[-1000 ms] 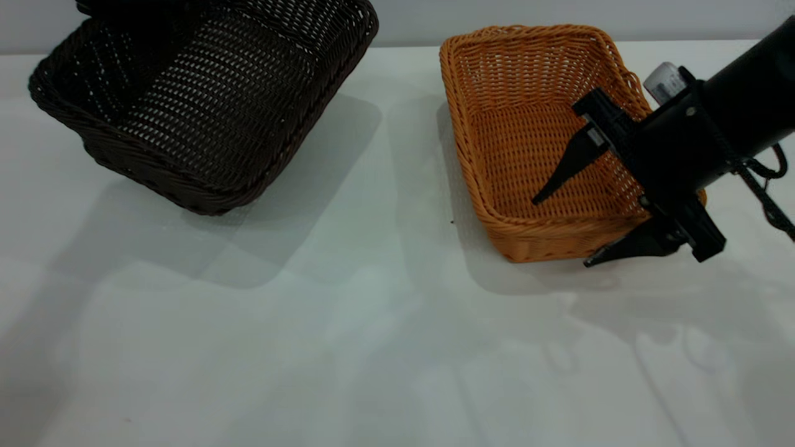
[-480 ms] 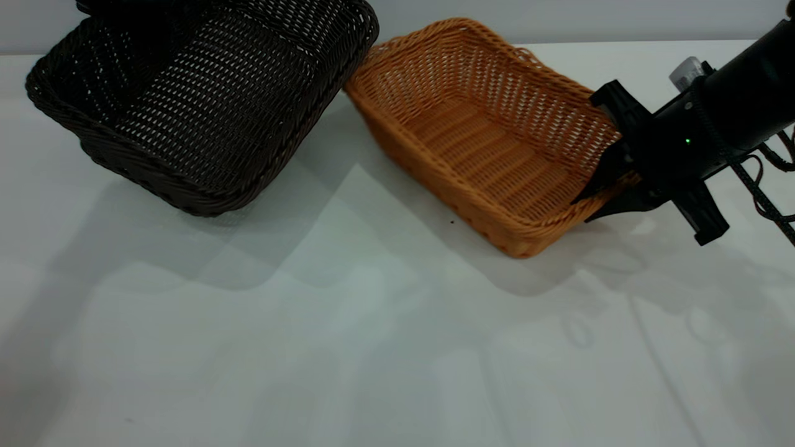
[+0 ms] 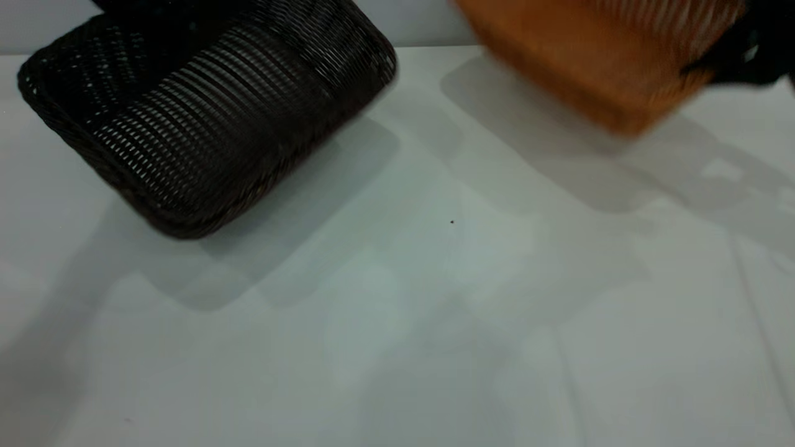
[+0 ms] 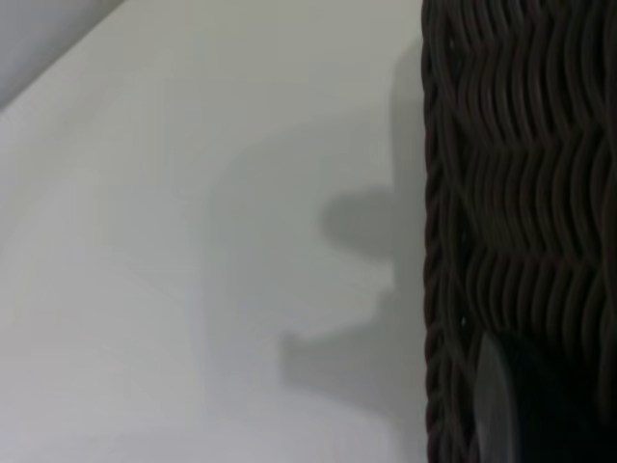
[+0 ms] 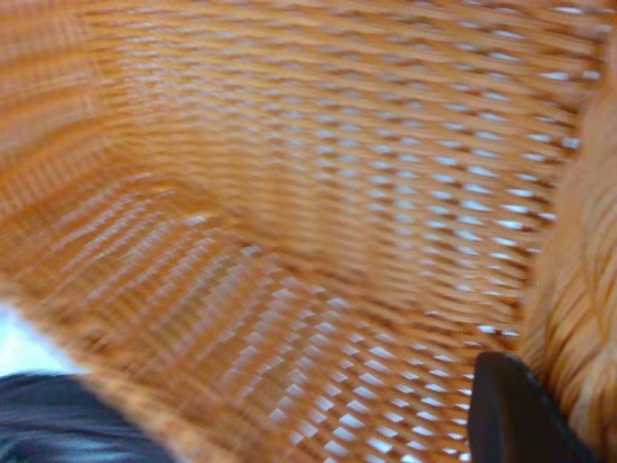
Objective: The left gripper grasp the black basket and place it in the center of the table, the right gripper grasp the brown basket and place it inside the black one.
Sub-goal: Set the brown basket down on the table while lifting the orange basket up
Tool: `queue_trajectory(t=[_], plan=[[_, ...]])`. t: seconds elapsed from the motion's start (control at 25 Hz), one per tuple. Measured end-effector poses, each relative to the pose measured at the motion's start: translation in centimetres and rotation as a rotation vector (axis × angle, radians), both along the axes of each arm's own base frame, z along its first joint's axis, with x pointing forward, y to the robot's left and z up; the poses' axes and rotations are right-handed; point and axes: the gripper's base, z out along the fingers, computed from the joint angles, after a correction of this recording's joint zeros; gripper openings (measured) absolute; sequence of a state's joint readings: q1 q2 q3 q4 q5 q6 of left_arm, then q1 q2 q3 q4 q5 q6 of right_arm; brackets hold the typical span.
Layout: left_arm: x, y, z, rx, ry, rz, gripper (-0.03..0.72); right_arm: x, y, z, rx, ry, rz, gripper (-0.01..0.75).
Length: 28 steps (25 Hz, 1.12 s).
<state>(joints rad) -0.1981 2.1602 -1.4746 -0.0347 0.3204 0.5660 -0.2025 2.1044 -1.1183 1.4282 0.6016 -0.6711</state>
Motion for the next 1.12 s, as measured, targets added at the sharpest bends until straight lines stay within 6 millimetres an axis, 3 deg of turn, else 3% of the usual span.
queue_trajectory(t=[0.28,0.44,0.56,0.8,1.12], plan=[[-3.6,-8.9,-0.7,0.094,0.068,-0.456,0.083,1.6,-2.0,3.0,-0.008,-0.108,0.148,0.063],[-5.0,-12.1,-2.6,0.140,0.068,-0.652,0.083,1.6,-3.7,3.4,-0.015,-0.118,0.138,0.063],[-5.4,-13.4,-4.1,0.153,0.044,-0.742,0.083,1.3,-4.3,3.4,-0.017,-0.112,0.140,0.063],[-6.5,-16.0,-4.7,0.126,-0.002,-0.844,0.083,1.0,-5.3,3.2,-0.043,-0.103,0.149,0.063],[-6.9,-16.8,-4.6,0.142,-0.037,-0.943,0.090,0.9,-5.2,3.3,-0.039,-0.106,0.169,0.063]])
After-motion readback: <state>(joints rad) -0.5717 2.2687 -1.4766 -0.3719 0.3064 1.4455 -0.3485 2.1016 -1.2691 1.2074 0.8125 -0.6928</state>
